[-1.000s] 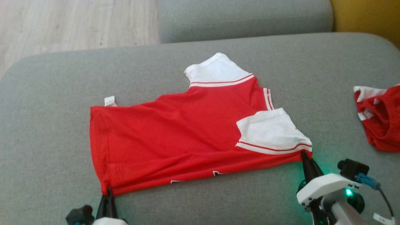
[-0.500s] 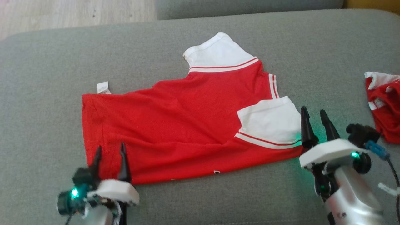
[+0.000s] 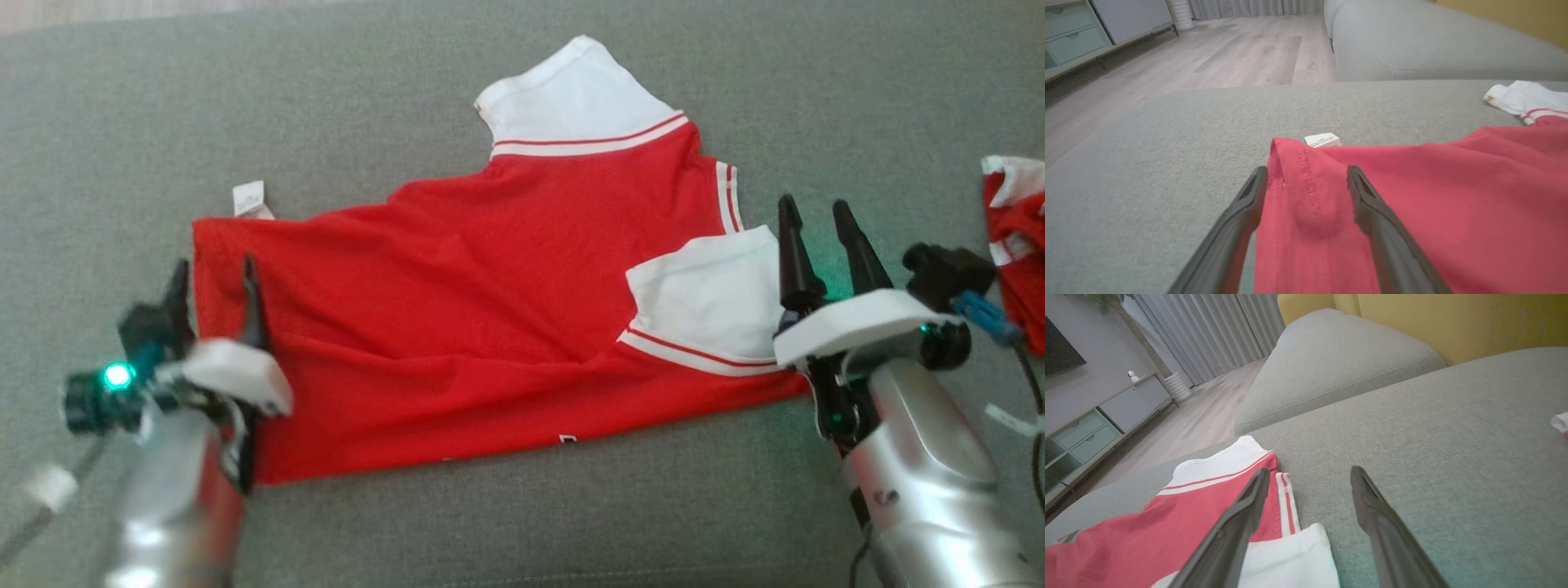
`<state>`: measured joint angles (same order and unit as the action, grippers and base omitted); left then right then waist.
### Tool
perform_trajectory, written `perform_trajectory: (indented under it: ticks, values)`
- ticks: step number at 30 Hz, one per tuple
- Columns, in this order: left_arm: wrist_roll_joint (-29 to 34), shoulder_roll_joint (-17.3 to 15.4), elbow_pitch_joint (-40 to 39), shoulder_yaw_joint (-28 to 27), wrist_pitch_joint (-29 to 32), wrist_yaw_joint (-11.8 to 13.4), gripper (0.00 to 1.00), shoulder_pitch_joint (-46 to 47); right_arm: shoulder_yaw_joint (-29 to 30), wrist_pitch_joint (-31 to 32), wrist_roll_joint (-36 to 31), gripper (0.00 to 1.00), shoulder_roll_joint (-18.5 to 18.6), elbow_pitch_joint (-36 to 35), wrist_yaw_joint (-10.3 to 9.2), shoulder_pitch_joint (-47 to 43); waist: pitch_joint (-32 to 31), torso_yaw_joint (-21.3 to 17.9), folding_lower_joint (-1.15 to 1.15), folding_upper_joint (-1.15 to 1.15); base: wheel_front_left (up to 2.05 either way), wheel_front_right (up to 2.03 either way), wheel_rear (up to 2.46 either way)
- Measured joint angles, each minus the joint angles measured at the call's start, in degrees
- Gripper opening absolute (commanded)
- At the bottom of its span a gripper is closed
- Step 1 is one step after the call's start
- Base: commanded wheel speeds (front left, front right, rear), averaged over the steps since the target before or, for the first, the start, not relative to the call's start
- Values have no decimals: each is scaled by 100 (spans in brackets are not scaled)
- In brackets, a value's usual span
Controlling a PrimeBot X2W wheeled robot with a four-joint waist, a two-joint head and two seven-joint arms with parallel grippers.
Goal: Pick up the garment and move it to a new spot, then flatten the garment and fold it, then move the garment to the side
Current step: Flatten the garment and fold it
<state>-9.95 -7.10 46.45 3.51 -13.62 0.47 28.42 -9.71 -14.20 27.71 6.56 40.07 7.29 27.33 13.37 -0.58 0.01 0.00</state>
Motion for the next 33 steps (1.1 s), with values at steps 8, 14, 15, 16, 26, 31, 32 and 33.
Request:
perform_trajectory:
  ticks: [8, 14, 15, 16, 26, 31, 32, 33]
  values:
    - [-157, -349, 879, -7, 592, -475, 100, 958, -192, 0, 2, 100, -2, -20, 0, 291, 296, -81, 0, 0, 0, 0, 0]
    - [-399, -483, 1336, 4, 856, -706, 100, 1179, -271, 0, 13, 100, -2, -18, 0, 299, 426, -116, -1, 0, 0, 0, 0]
    - [-421, -517, 1402, 8, 869, -711, 100, 1237, -278, 0, 13, 100, -2, -18, 0, 306, 438, -121, -1, 0, 0, 0, 0]
    - [-457, -534, 1444, -5, 866, -711, 100, 1285, -280, 0, 14, 100, -1, -14, 0, 320, 447, -125, -1, 0, 0, 0, 0]
    - [-589, -525, 1629, 98, 468, -760, 0, 1496, -311, 0, 59, 100, 60, 42, 0, 576, 515, -54, -1, 0, 0, 0, 0]
    - [-626, -443, 1568, 252, 230, -765, 0, 1688, -480, 264, 126, 100, 179, 267, 0, 1142, 587, 98, -1, 0, 0, 0, 0]
    - [-628, -410, 1548, 291, 202, -790, 0, 1733, -520, 353, 120, 100, 199, 327, 0, 1317, 606, 141, -1, 0, 0, 0, 0]
    - [-628, -372, 1514, 346, 181, -804, 0, 1771, -564, 490, 96, 100, 230, 410, 0, 1507, 627, 188, -1, 0, 0, 0, 0]
